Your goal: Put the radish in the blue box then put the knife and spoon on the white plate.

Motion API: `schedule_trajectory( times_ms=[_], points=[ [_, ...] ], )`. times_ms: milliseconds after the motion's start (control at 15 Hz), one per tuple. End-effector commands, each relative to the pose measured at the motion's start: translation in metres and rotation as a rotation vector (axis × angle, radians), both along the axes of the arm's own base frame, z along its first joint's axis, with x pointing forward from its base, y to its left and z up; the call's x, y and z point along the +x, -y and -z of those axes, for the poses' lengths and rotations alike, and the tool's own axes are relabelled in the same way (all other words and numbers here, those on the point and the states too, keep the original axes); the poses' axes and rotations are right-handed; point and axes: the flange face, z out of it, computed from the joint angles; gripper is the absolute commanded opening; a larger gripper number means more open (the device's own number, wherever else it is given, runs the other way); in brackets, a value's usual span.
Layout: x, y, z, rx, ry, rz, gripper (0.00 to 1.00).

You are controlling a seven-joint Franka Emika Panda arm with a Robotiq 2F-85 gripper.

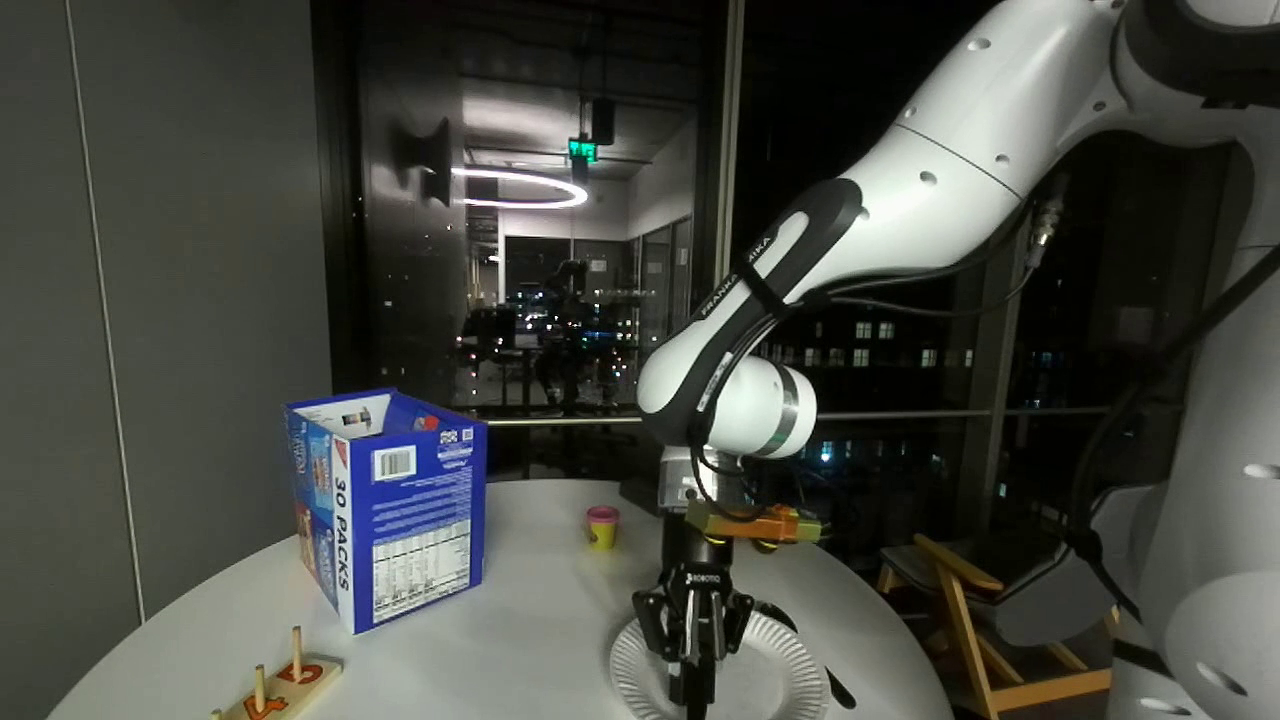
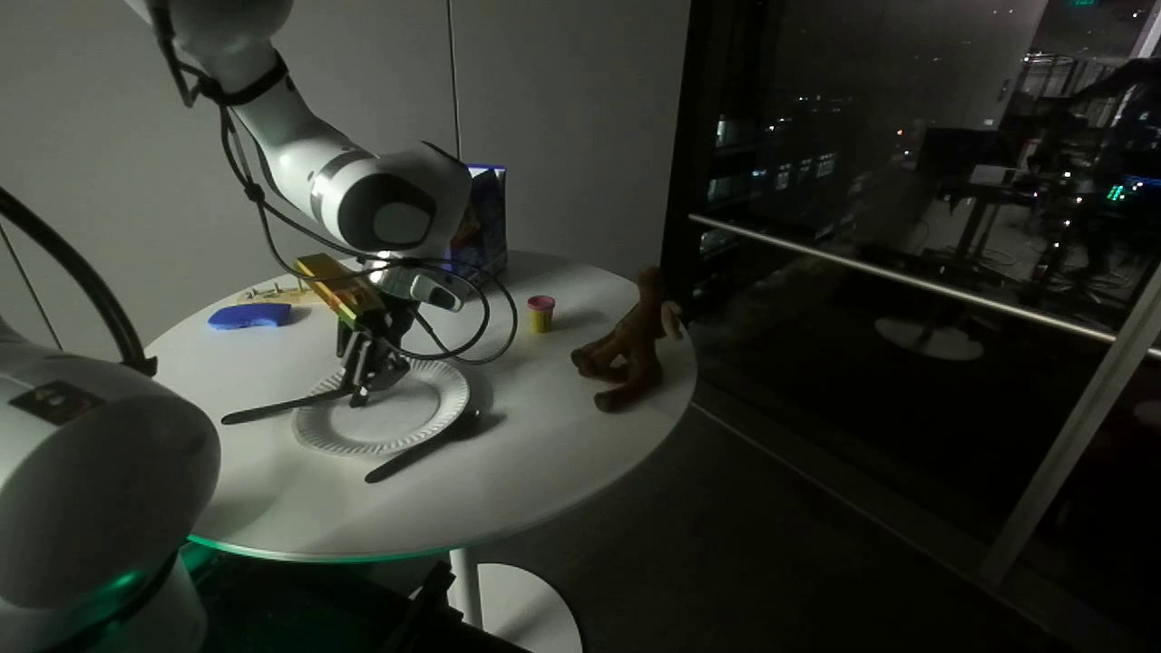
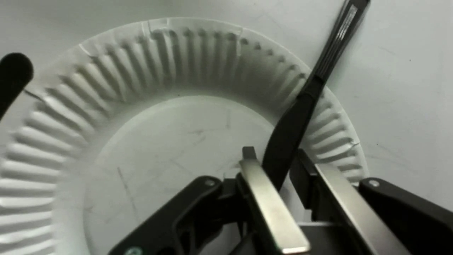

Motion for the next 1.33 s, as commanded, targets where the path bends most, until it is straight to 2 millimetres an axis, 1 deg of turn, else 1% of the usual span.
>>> schedule_trajectory(
  times_ms=[0,133,267,333,400,467,533,733,933,1000,1067,1133,1200,1267],
  points=[
    [-0.005,-0.009,-0.004,-0.054,-0.011,0.009,0.08],
    [-0.007,-0.013,-0.003,-0.087,-0.023,0.021,0.04],
    [-0.007,-0.016,-0.002,-0.118,-0.039,0.038,0.08],
    [-0.007,-0.017,-0.003,-0.13,-0.041,0.043,0.07],
    [-0.008,-0.018,-0.004,-0.142,-0.042,0.049,0.1],
    [-0.009,-0.02,-0.005,-0.153,-0.042,0.053,0.08],
    [-0.011,-0.022,-0.008,-0.168,-0.036,0.049,0.11],
    [-0.016,-0.031,-0.019,-0.229,0.01,0.029,0.08],
    [-0.013,-0.034,-0.033,-0.293,0.066,0.017,0.08],
    [-0.011,-0.035,-0.039,-0.311,0.083,0.018,0.07],
    [-0.01,-0.035,-0.044,-0.332,0.105,0.015,0.09],
    [-0.007,-0.033,-0.049,-0.347,0.12,0.009,0.08],
    [0.0,-0.029,-0.052,-0.359,0.134,0.001,0.09],
    [0.006,-0.024,-0.055,-0.369,0.153,-0.003,0.08]
  ],
)
